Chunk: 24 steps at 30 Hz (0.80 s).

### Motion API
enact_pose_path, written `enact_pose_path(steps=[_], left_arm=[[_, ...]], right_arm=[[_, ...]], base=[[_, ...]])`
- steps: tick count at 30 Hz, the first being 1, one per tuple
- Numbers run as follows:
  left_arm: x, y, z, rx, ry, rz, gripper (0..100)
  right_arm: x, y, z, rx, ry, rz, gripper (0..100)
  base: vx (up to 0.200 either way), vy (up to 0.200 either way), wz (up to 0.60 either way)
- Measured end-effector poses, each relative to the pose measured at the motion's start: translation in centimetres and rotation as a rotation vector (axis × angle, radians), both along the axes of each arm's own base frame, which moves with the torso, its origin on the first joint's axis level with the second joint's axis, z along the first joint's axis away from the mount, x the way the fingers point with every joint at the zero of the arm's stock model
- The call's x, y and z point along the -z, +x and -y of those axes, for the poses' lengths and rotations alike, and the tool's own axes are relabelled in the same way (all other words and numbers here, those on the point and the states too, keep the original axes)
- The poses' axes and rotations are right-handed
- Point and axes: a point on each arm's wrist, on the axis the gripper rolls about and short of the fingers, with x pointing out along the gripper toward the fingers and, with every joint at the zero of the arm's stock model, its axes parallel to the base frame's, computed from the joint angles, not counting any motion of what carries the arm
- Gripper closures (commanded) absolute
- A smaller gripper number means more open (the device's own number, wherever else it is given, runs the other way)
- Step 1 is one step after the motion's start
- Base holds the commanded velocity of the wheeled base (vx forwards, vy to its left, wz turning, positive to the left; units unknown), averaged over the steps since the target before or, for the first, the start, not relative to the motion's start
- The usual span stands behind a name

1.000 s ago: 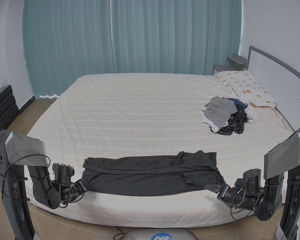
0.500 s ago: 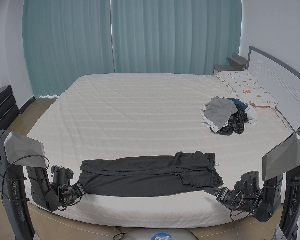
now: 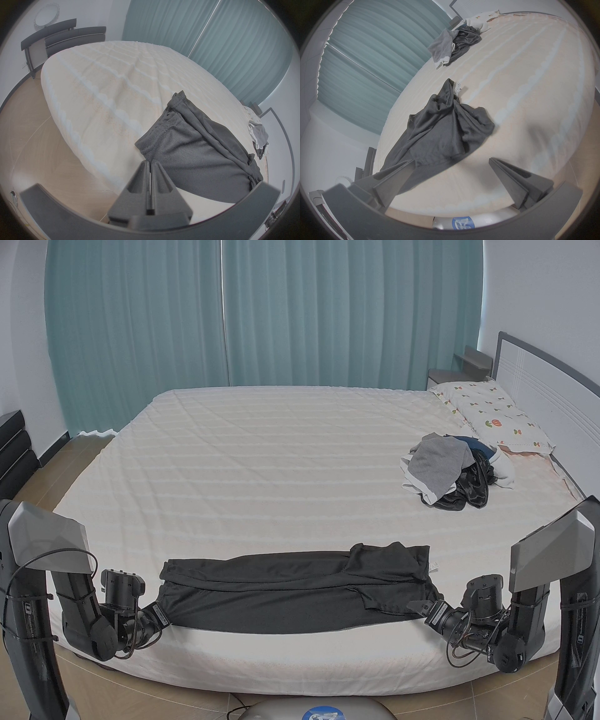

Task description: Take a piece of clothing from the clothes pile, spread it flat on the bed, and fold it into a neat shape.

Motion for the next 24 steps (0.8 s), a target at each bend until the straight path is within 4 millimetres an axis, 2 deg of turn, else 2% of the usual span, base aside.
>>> enact_pose_path(steps=[12, 13, 18, 24], left_arm=[[-0.1, 0.2, 0.0, -0.001, -0.004, 0.006, 100], [-0.1, 0.2, 0.0, -0.001, -0.004, 0.007, 100], [-0.1, 0.2, 0.0, -0.002, -0.004, 0.008, 100], [-0.1, 0.2, -0.2, -0.005, 0.0, 0.008, 100]], right_arm=[[1.1, 3.4, -0.2, 0.067, -0.031, 0.012, 0], [1.1, 3.7, -0.2, 0.073, -0.032, 0.018, 100], [1.2, 4.1, -0.3, 0.094, -0.04, 0.038, 100], [1.4, 3.4, -0.3, 0.085, -0.057, 0.018, 100]], base=[[0.0, 0.0, 0.0], [0.0, 0.0, 0.0], [0.0, 0.0, 0.0], [0.0, 0.0, 0.0]])
